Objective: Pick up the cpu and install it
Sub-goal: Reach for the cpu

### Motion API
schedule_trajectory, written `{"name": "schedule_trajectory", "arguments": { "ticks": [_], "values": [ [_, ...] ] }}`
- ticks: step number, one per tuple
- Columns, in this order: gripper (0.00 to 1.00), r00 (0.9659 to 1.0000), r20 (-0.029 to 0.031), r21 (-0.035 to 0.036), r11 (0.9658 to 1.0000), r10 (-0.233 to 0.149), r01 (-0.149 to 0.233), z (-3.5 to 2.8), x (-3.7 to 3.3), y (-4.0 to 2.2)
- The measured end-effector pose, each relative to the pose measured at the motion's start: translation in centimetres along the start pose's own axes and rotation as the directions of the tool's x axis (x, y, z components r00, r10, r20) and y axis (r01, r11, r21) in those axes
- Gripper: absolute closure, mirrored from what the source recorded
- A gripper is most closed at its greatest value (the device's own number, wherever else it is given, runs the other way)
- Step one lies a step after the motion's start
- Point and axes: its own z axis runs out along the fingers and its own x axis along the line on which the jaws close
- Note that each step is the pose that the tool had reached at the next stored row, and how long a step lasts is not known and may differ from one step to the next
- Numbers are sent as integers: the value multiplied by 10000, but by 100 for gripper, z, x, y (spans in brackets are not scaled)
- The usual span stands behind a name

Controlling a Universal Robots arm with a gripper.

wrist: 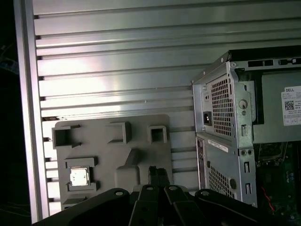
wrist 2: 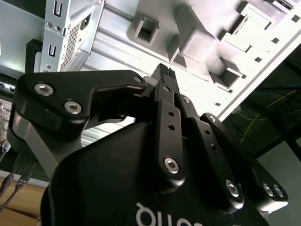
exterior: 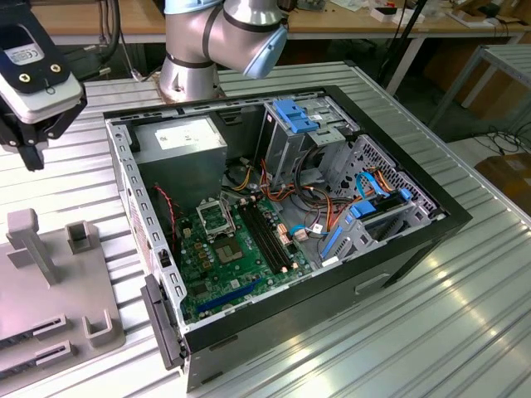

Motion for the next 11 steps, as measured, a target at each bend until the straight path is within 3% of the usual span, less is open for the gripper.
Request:
{"name": "schedule_trajectory", "arguments": {
  "ticks": [11],
  "values": [
    [89, 10000, -1, 1, 10000, 0, 0, 0, 47, -4]
  ]
}}
